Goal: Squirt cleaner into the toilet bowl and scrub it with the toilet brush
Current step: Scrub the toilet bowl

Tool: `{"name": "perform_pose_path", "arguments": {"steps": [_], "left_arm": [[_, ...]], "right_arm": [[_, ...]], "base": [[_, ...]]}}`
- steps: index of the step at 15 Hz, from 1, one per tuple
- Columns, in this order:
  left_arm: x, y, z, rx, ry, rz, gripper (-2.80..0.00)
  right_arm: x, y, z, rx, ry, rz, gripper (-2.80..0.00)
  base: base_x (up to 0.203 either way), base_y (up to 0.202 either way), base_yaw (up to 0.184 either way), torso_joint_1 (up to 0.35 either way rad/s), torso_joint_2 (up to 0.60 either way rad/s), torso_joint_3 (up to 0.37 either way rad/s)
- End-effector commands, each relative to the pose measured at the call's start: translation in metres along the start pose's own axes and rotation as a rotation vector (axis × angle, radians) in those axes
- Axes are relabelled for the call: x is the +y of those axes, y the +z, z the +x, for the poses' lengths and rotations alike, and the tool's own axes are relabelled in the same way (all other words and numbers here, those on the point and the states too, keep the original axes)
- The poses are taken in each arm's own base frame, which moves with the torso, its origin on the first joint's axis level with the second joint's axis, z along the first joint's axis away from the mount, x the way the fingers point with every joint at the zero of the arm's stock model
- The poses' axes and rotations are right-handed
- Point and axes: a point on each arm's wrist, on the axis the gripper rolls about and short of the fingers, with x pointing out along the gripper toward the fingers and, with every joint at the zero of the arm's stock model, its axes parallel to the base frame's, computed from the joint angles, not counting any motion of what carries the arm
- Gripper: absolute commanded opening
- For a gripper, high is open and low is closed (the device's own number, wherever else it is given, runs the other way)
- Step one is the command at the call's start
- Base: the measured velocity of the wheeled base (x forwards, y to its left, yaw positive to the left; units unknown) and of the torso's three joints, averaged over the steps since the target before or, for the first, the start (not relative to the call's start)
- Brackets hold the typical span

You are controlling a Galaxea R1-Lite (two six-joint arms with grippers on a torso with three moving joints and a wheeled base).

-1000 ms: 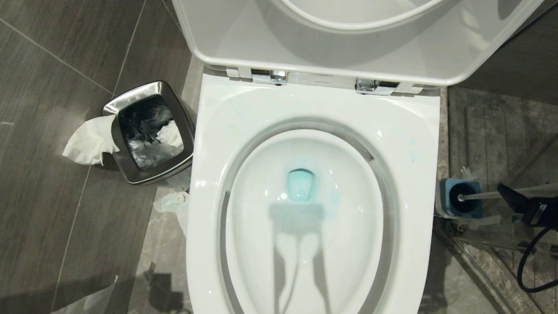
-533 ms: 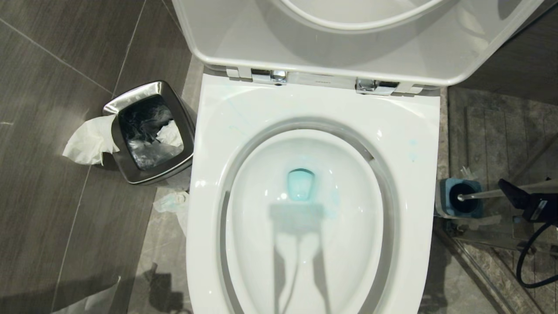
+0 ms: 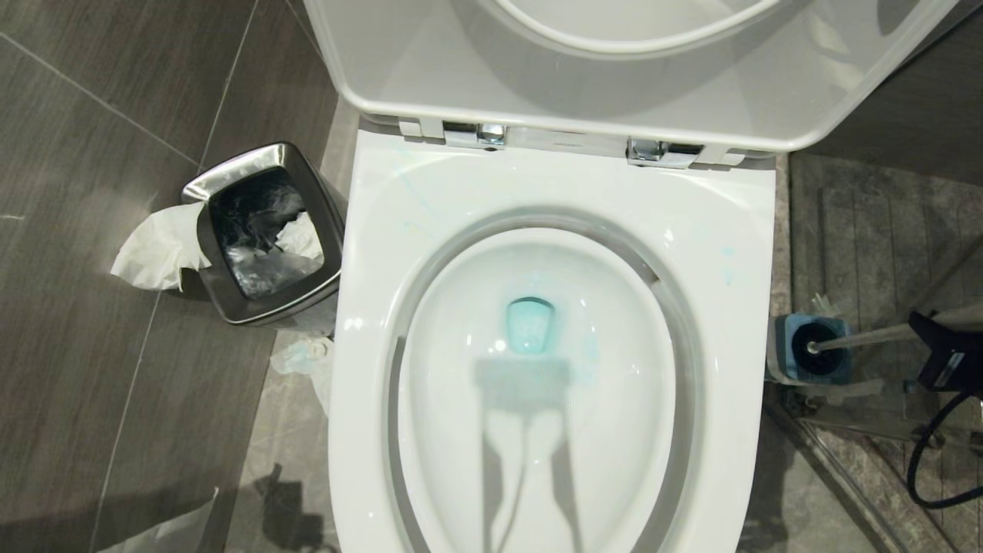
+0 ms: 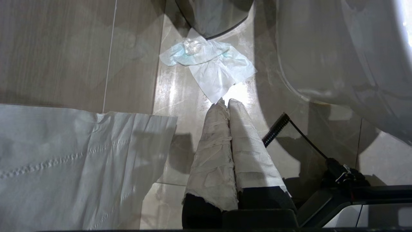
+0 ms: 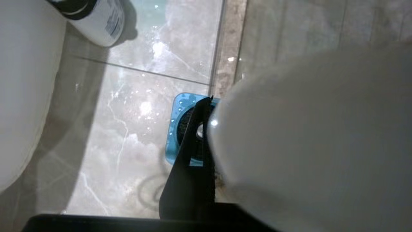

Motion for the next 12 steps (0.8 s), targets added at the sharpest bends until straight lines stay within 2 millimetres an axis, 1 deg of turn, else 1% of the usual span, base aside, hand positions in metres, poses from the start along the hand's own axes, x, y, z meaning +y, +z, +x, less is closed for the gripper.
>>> {"name": "perform_pose_path", "arguments": {"steps": [1, 6, 9, 12], "left_arm": [[0.000, 0.000, 0.000, 0.001, 0.001, 0.000, -2.80], [0.000, 0.000, 0.000, 0.001, 0.001, 0.000, -2.80], [0.000, 0.000, 0.000, 0.001, 0.001, 0.000, -2.80], [0.000, 0.000, 0.000, 0.001, 0.001, 0.000, -2.80]], "right_arm": [[0.000, 0.001, -0.002, -0.014, -0.001, -0.006, -2.80], [0.002, 0.004, -0.006, -0.058, 0.026, -0.017, -2.80], [0.004, 0.004, -0.016, -0.073, 0.025, -0.032, -2.80], [0.006, 0.011, -0.024, -0.107, 0.022, -0.041, -2.80]], "base": [[0.000, 0.000, 0.000, 0.000, 0.00, 0.000], [0.000, 0.000, 0.000, 0.000, 0.00, 0.000], [0.000, 0.000, 0.000, 0.000, 0.00, 0.000], [0.000, 0.000, 0.000, 0.000, 0.00, 0.000]]}}
